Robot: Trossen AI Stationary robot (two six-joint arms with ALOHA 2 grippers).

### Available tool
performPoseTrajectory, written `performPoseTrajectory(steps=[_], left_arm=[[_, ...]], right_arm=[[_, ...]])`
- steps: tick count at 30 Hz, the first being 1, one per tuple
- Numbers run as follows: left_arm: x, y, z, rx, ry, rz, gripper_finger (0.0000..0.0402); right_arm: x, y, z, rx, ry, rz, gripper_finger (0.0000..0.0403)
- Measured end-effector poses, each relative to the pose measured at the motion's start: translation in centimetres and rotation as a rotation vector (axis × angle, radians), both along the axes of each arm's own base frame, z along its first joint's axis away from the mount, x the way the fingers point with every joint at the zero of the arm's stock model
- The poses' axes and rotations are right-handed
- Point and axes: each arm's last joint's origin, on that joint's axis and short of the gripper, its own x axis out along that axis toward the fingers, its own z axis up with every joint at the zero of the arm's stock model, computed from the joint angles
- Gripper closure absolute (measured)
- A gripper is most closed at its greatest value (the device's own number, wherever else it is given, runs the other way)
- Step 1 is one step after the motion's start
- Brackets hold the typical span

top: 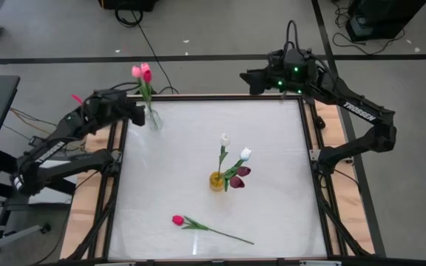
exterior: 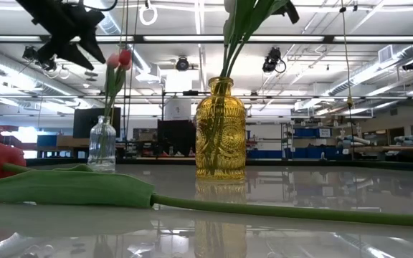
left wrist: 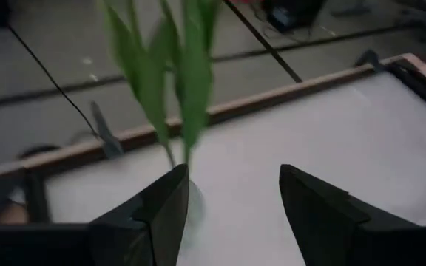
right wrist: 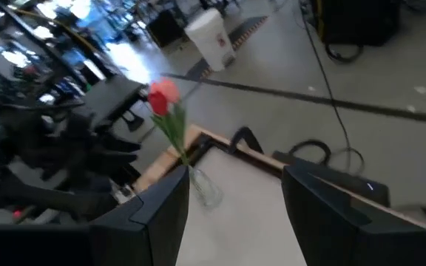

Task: Sort flowers into vase by color
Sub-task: Put the red tulip into the transparent flower vase

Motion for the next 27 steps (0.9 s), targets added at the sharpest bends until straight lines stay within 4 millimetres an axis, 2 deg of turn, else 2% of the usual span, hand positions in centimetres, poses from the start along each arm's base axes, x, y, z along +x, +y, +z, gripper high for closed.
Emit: performPoseTrajectory(steps=[5, 11, 16, 21, 27], left_arm=[[0.5, -0.8, -0.3, -0.151, -0.128, 0.024, 0.0187], [2.2, -2.1, -1.2, -0.359, -0.215, 0.000, 0.0219], [4.5, -3.7, -1.9, -0.536, -0.247, -0.017, 0.0242], [7.1, -5.7, -3.4, -0.728, -0.237, 0.036, 0.0259], [10.3, -9.0, -5.3, -0.930, -0.233, 0.129, 0.0271]], right_arm=[[-0.1, 0.8, -1.2, 0.051, 0.121, -0.002, 0.0179], [-1.1, 1.2, -3.0, 0.095, 0.342, -0.055, 0.0179], [-1.7, 1.4, -3.7, 0.122, 0.445, -0.033, 0.0179], [-2.2, 1.6, -4.3, 0.128, 0.539, -0.012, 0.0179], [-2.9, 1.5, -4.7, 0.110, 0.631, 0.008, 0.0179]])
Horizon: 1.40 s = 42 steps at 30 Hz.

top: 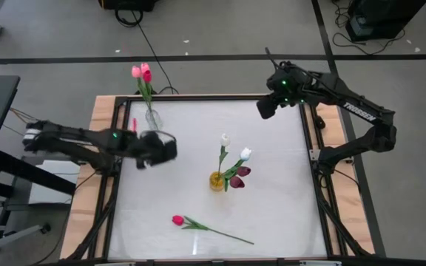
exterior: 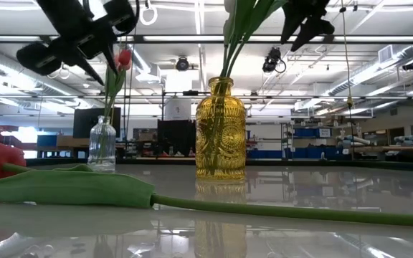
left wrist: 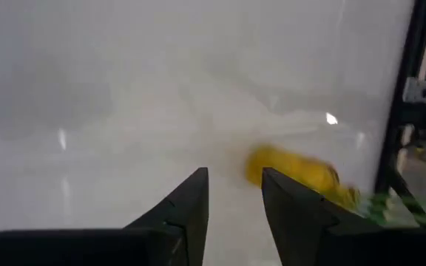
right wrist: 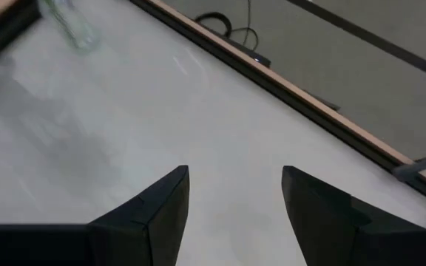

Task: Sort flowers into vase by color
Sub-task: Put the red tulip into the transparent flower vase

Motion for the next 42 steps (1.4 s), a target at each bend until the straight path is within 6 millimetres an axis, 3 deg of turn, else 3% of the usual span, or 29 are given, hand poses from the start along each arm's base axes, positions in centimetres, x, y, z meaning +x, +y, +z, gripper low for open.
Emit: performPoseTrajectory(steps=[8, 16, 22, 32, 42], left_arm=[[5.1, -6.9, -3.1, -0.305, -0.093, 0.081, 0.0271], [8.2, -11.3, -5.7, -0.419, -0.082, -0.161, 0.0271], [8.3, -12.4, -6.4, -0.247, -0.100, -0.402, 0.0271], [8.9, -14.0, -8.0, 0.415, -0.180, -1.070, 0.0271], [9.6, -14.9, -11.7, 0.557, -0.111, -1.345, 0.0271]], right_arm=[[-0.8, -1.1, -0.1, -0.040, 0.065, 0.028, 0.0179], [-1.3, -2.2, -0.1, -0.048, 0.067, 0.139, 0.0179], [-1.2, -2.0, -0.1, -0.007, 0.028, 0.299, 0.0179], [-1.7, -1.4, 0.1, 0.025, 0.030, 0.300, 0.0179], [-1.8, -1.1, 0.2, 0.039, 0.014, 0.276, 0.0179]])
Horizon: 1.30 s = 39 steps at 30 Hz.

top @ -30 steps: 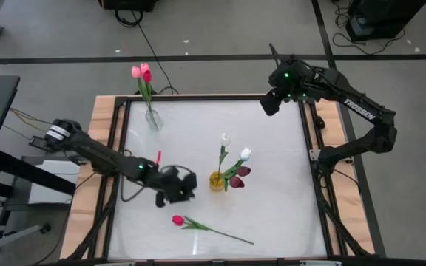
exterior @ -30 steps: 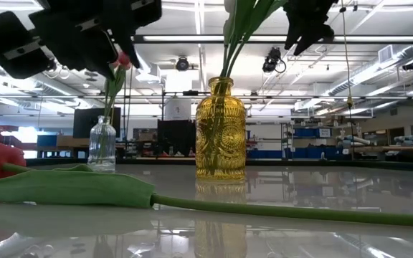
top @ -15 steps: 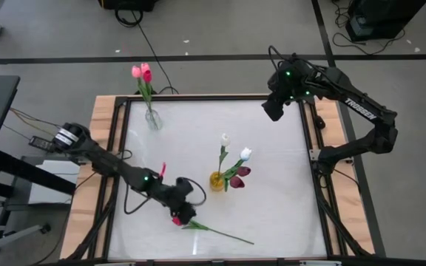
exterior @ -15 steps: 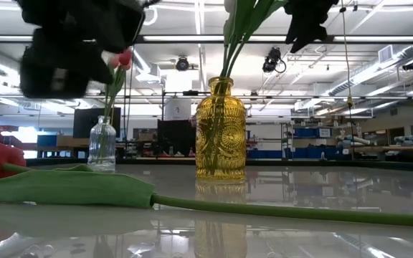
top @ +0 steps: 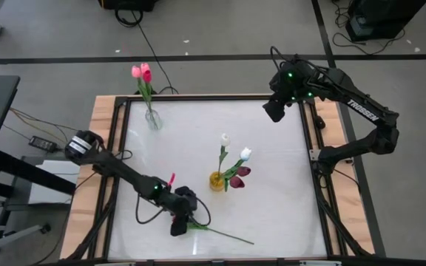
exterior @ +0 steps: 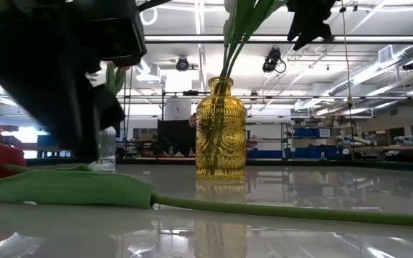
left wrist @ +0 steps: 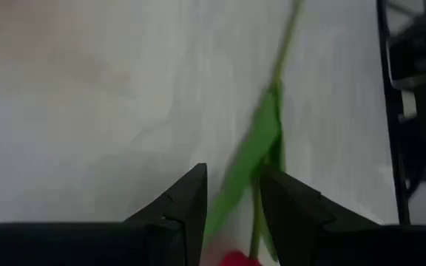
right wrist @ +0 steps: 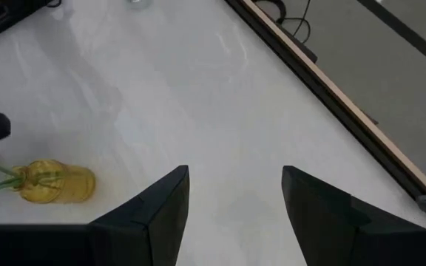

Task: Sort flowers into vase by color
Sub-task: Put the red tulip into the transparent flower vase

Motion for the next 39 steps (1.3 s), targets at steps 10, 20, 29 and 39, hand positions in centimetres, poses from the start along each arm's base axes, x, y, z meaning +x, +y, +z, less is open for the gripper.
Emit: performPoseTrajectory(steps=[10, 20, 29, 39], left_arm=[[-1.2, -1.8, -1.6, 0.044, 0.076, -0.146, 0.0301], [-3.1, -0.6, -1.1, 0.178, 0.220, -0.226, 0.0391], [-8.0, 2.6, 1.7, 0.487, 0.443, -0.585, 0.0373], [-8.8, 7.6, 4.0, 0.893, 0.505, -0.770, 0.0356]], right_arm=[[0.2, -0.1, 0.2, -0.013, -0.034, -0.008, 0.0179], [0.4, -0.2, 0.4, -0.014, -0.060, -0.024, 0.0179], [0.6, -0.4, 0.6, -0.019, -0.099, -0.042, 0.0179], [1.0, -0.7, 1.1, -0.006, -0.179, -0.099, 0.0179]])
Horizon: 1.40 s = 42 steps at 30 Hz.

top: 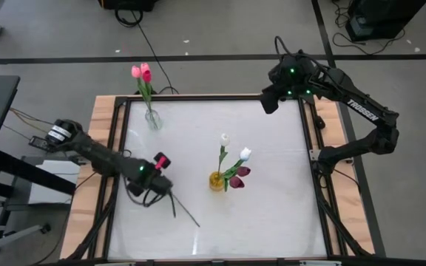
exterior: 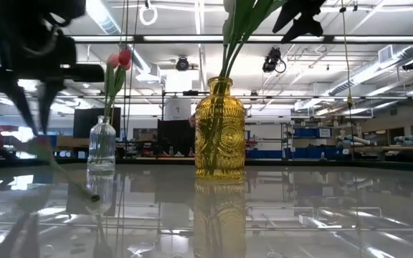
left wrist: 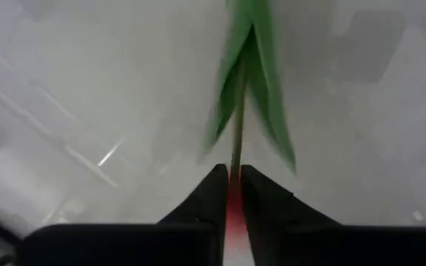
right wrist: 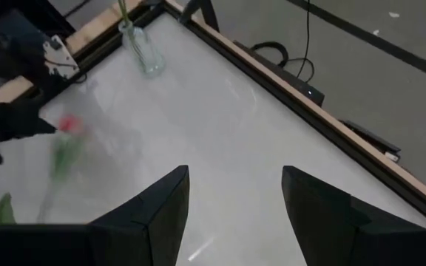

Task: Sort flowers into vase by color
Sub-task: Put the red tulip into the transparent flower vase

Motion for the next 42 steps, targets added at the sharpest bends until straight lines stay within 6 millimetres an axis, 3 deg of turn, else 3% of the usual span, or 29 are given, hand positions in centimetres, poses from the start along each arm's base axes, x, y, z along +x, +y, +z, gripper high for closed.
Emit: performPoseTrajectory(steps=[7, 12, 15, 21, 26, 31, 35, 42], left_arm=[[1.2, 3.5, 0.1, 0.036, -0.021, 0.133, 0.0272], [2.4, 4.4, 1.7, -0.023, -0.243, 0.692, 0.0195], [3.2, 4.4, 2.9, -0.150, -0.319, 1.007, 0.0169], [4.8, 2.9, 3.1, -0.513, -0.403, 1.743, 0.0167], [5.6, 0.4, 1.4, -0.750, -0.401, 2.107, 0.0179], [4.8, -0.7, -0.2, -0.650, -0.382, 2.313, 0.0182], [4.3, -1.1, -1.4, -0.499, -0.469, 2.450, 0.0182], [5.1, -1.2, -3.8, -0.384, -0.510, 2.529, 0.0182]], right_arm=[[0.2, -0.1, 0.2, 0.005, -0.039, -0.022, 0.0179], [0.1, -0.1, 0.1, 0.032, -0.036, -0.042, 0.0179], [0.0, 0.0, 0.0, 0.039, -0.024, -0.042, 0.0179], [0.0, 0.0, 0.0, 0.040, -0.020, -0.041, 0.0179], [0.0, 0.0, 0.0, 0.031, -0.015, -0.032, 0.0179], [0.0, 0.0, 0.0, 0.009, -0.003, 0.000, 0.0179], [-0.1, 0.1, -0.1, -0.002, 0.017, 0.021, 0.0179], [-0.1, 0.1, -0.2, -0.015, 0.038, 0.043, 0.0179]])
